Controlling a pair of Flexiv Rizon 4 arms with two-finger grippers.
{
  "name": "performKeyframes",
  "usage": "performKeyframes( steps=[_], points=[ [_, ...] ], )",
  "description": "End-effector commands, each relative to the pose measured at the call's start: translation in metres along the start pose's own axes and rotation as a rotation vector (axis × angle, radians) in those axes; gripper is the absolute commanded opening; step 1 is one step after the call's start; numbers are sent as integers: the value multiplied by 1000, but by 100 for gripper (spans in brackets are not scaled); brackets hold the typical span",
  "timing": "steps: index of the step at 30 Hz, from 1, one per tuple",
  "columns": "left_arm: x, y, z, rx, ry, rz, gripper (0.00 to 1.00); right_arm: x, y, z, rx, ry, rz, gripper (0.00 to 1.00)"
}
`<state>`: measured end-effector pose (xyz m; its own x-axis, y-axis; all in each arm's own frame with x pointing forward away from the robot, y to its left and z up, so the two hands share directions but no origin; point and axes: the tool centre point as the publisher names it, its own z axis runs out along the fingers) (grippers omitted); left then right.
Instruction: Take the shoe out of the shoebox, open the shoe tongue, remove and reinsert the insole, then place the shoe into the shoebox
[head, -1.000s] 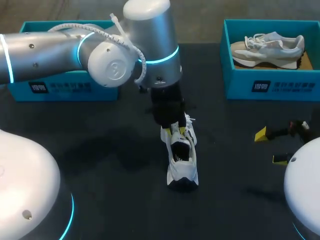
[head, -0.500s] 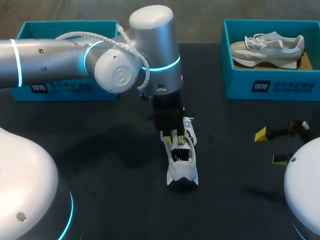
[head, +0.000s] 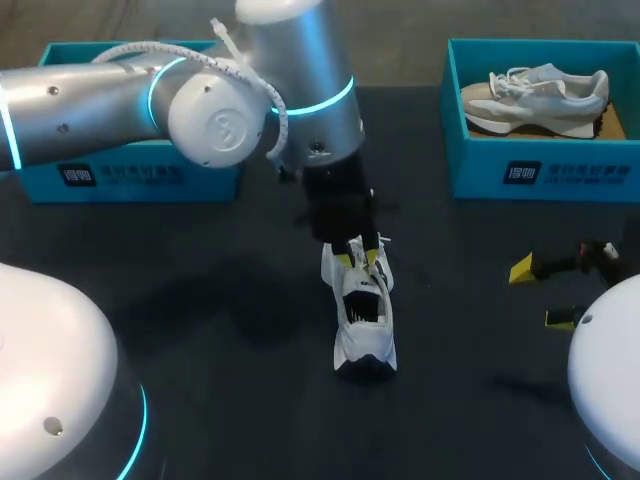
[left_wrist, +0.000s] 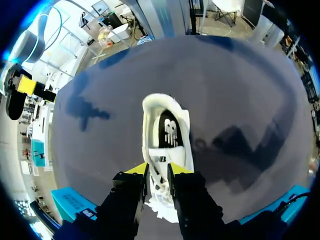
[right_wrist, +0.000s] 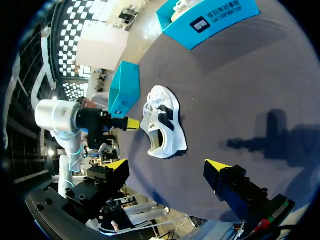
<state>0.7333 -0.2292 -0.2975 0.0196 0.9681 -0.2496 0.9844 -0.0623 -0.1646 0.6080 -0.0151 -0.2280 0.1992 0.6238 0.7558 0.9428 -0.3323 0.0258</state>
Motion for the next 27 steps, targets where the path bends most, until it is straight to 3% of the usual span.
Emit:
performKeyframes(
  steps=[1,3,6,8,20,27],
  points=[
    [2,-16,-8,-23,15,-26,29,1,-9,-6,-12,-3,1,100],
    [3,-20,-9,-30,24,-46,35,1,-9,-6,-12,-3,1,100],
    [4,-27,-13,-40,53,-78,52,1,-9,-6,-12,-3,1,100],
    [5,-32,-16,-48,69,-102,100,1,-9,-6,-12,-3,1,100],
    [24,-56,-16,28,139,-391,100,1,-9,-6,-12,-3,1,100],
    [25,-58,-15,26,147,-397,100,1,-9,-6,-12,-3,1,100]
  ],
)
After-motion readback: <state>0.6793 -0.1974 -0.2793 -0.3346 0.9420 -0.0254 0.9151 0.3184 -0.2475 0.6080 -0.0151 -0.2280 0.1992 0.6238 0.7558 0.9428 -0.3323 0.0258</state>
